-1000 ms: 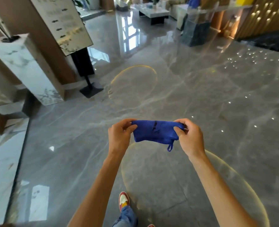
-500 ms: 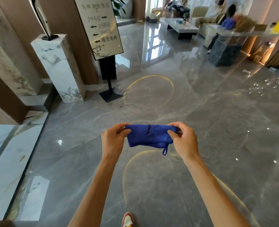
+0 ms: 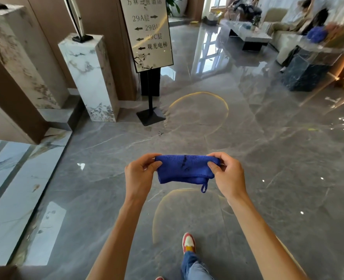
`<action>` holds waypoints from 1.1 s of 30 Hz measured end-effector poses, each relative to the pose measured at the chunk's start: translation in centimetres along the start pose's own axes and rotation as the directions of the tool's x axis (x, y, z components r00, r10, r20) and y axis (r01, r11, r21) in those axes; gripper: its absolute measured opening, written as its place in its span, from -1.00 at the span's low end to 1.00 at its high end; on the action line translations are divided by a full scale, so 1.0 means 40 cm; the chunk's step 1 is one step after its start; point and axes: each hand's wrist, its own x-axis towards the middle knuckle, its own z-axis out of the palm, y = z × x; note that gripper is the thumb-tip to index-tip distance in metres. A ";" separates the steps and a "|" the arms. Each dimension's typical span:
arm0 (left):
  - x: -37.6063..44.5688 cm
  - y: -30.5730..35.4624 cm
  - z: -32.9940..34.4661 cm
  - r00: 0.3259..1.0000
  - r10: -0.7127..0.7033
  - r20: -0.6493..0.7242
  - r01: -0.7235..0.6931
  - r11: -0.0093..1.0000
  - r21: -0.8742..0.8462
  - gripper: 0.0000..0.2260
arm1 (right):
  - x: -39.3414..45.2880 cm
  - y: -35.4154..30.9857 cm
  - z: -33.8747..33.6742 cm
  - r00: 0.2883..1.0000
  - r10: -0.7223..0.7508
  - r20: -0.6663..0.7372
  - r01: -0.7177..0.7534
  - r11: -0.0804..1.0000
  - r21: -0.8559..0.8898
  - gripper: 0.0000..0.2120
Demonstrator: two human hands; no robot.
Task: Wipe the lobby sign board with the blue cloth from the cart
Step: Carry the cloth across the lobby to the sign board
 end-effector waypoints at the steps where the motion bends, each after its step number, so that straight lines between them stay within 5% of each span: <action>1: 0.020 -0.005 0.004 1.000 0.003 -0.006 -0.003 1.000 0.006 -0.78 | 0.027 0.003 0.009 1.000 -0.006 0.009 0.006 1.000 0.001 -0.76; 16: 0.403 0.011 0.223 0.989 -0.048 -0.140 0.055 0.997 0.046 -0.63 | 0.547 0.049 0.044 0.987 -0.085 0.136 0.080 0.996 0.043 -0.71; 33: 0.755 -0.038 0.360 0.968 -0.109 -0.225 0.113 0.994 0.005 -0.68 | 0.956 0.074 0.135 0.967 -0.093 0.235 0.077 0.994 0.076 -0.72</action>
